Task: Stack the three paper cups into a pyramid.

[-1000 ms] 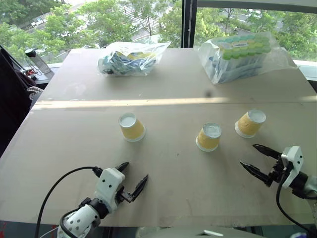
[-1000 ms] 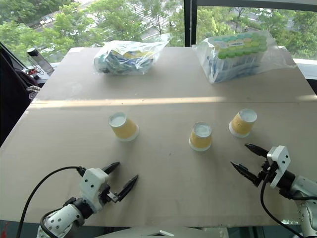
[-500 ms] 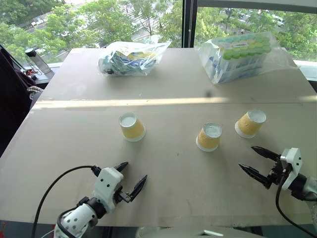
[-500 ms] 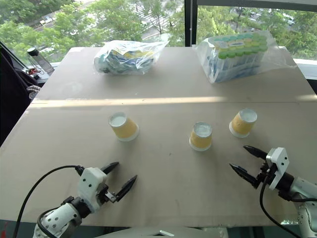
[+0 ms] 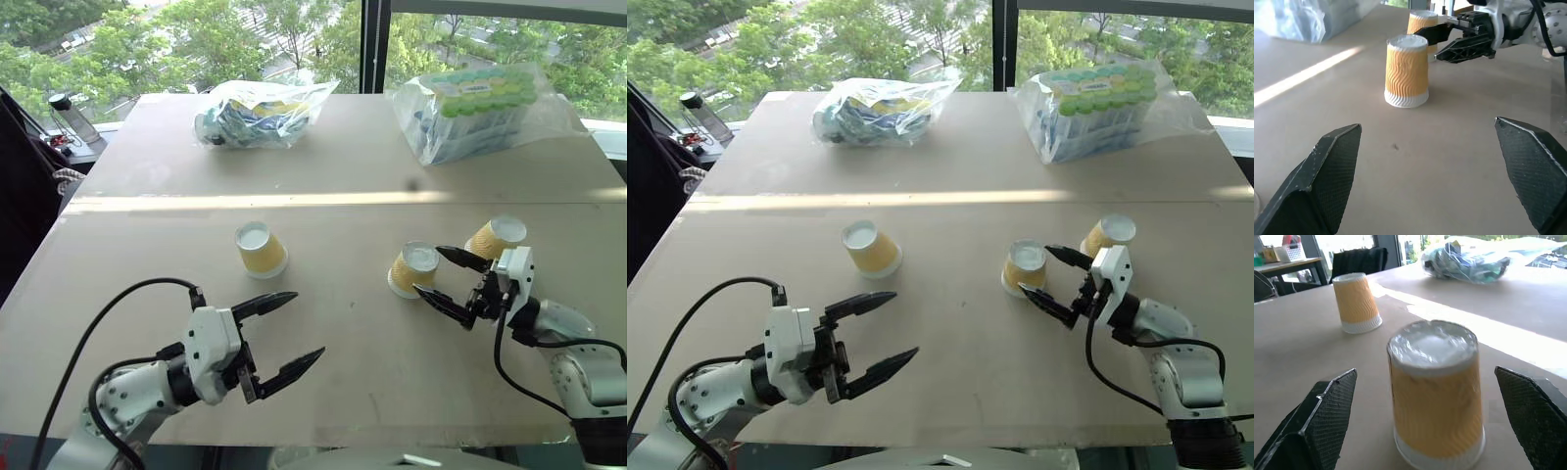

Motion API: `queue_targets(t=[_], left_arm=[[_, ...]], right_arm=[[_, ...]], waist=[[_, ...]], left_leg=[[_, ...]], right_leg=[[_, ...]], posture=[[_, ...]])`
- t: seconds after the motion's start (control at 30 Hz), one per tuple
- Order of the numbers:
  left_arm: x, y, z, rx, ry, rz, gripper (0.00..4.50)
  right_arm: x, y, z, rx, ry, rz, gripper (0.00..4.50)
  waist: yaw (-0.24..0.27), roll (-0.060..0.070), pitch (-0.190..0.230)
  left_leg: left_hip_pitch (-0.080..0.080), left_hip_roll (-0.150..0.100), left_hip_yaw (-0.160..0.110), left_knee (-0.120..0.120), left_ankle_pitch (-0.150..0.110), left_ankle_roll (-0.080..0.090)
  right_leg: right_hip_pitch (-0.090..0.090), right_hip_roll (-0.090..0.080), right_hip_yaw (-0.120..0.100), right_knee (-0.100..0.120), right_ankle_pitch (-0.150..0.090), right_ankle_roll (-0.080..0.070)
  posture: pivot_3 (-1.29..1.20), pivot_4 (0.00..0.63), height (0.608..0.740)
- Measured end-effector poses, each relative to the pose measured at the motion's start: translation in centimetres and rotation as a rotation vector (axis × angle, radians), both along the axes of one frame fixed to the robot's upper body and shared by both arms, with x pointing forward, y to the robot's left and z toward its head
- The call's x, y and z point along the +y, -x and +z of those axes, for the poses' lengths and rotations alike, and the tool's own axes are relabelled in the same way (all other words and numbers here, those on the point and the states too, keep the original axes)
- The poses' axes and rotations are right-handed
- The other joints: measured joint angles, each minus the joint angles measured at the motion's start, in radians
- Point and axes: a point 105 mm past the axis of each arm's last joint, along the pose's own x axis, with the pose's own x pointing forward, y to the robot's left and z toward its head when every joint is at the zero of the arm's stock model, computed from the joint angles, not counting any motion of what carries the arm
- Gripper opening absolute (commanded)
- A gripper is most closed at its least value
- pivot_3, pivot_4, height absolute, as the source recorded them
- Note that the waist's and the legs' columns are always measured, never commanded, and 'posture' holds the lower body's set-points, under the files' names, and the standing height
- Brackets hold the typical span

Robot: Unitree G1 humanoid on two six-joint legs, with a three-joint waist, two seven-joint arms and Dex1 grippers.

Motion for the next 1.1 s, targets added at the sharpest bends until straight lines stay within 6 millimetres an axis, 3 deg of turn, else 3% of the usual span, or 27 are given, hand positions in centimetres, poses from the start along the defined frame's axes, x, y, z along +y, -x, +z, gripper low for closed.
queue_targets(t=[0.23,0.4,0.43,0.57,0.63,0.77,0.83,0.93,1.03,1.07,1.1], left_arm=[[-0.1,-0.7,0.8,-0.032,-0.024,-0.029,4.46],[-0.1,-0.8,0.9,-0.033,-0.016,-0.017,4.5],[-0.1,-0.9,0.9,-0.033,-0.012,-0.013,4.5],[0.0,-0.8,0.6,-0.02,0.01,0.023,4.5],[0.4,-1.0,0.4,-0.015,0.067,0.116,4.5],[1.3,-1.5,0.0,-0.018,0.106,0.268,4.5],[1.6,-1.8,-0.4,-0.008,0.148,0.365,4.5],[1.5,-1.8,-0.7,0.001,0.152,0.401,4.5],[1.2,-1.7,-1.1,0.007,0.144,0.409,4.5],[1.2,-1.7,-1.1,0.006,0.141,0.411,4.5],[1.0,-1.8,-1.1,0.002,0.141,0.409,4.5]], right_arm=[[1.9,-1.6,0.0,-0.014,0.024,0.035,4.5],[2.1,-2.3,0.0,-0.019,0.015,0.025,2.27],[2.1,-2.4,0.0,-0.023,0.016,0.025,2.01],[2.2,-2.5,-0.1,-0.028,0.03,0.033,1.99],[3.1,-3.2,0.3,-0.044,0.036,0.048,1.99],[6.3,-4.4,1.4,-0.082,0.022,0.092,1.99],[8.8,-6.3,1.4,-0.082,0.048,0.082,1.99],[11.4,-8.1,1.7,-0.086,0.06,0.067,1.99],[12.7,-10.0,2.0,-0.099,0.09,0.027,1.99],[12.9,-10.3,2.0,-0.101,0.096,0.021,2.97],[12.9,-10.7,1.7,-0.094,0.102,0.016,3.26]], waist=[[-0.002,0.0,0.0],[-0.002,0.0,0.0],[-0.002,0.0,0.0],[-0.003,0.0,0.0],[-0.015,0.0,0.0],[-0.024,-0.001,0.0],[-0.031,-0.001,0.0],[-0.029,-0.001,0.0],[-0.023,-0.002,0.0],[-0.023,-0.002,0.0],[-0.024,-0.002,0.0]], left_leg=[[-0.003,0.0,0.0,0.003,0.0,0.0],[-0.003,0.0,0.0,0.003,0.0,0.0],[-0.003,0.0,0.0,0.003,0.0,0.0],[-0.003,0.0,0.0,0.003,0.0,0.0],[-0.003,0.0,0.001,0.004,0.0,0.0],[-0.003,0.0,0.0,0.004,0.0,0.0],[-0.003,0.0,0.003,0.006,0.0,0.0],[-0.003,0.0,0.003,0.007,0.0,-0.001],[-0.004,-0.001,0.002,0.008,0.0,-0.001],[-0.004,-0.001,0.003,0.008,0.0,-0.001],[-0.004,-0.001,0.003,0.008,0.0,-0.001]], right_leg=[[-0.003,0.0,-0.001,0.001,0.0,0.0],[-0.003,0.0,0.0,0.001,0.0,0.0],[-0.003,0.0,0.0,0.001,0.0,0.0],[-0.003,0.0,0.0,0.001,0.0,0.0],[-0.003,0.001,0.0,0.002,0.0,0.0],[-0.004,0.001,0.0,0.004,0.0,0.0],[-0.005,0.002,0.0,0.007,0.0,0.0],[-0.007,0.002,0.0,0.009,0.0,0.0],[-0.008,0.001,-0.001,0.011,0.0,0.0],[-0.008,0.001,-0.001,0.011,0.0,0.0],[-0.008,0.001,0.0,0.011,0.0,0.0]], posture=[[0.0,0.15,0.74],[0.0,0.15,0.74],[0.0,0.15,0.74],[0.0,0.15,0.74],[0.0,0.15,0.74],[0.0,0.15,0.74],[0.0,0.15,0.74],[0.0,0.15,0.74],[0.0,0.15,0.74],[0.0,0.15,0.74],[0.0,0.15,0.74]])
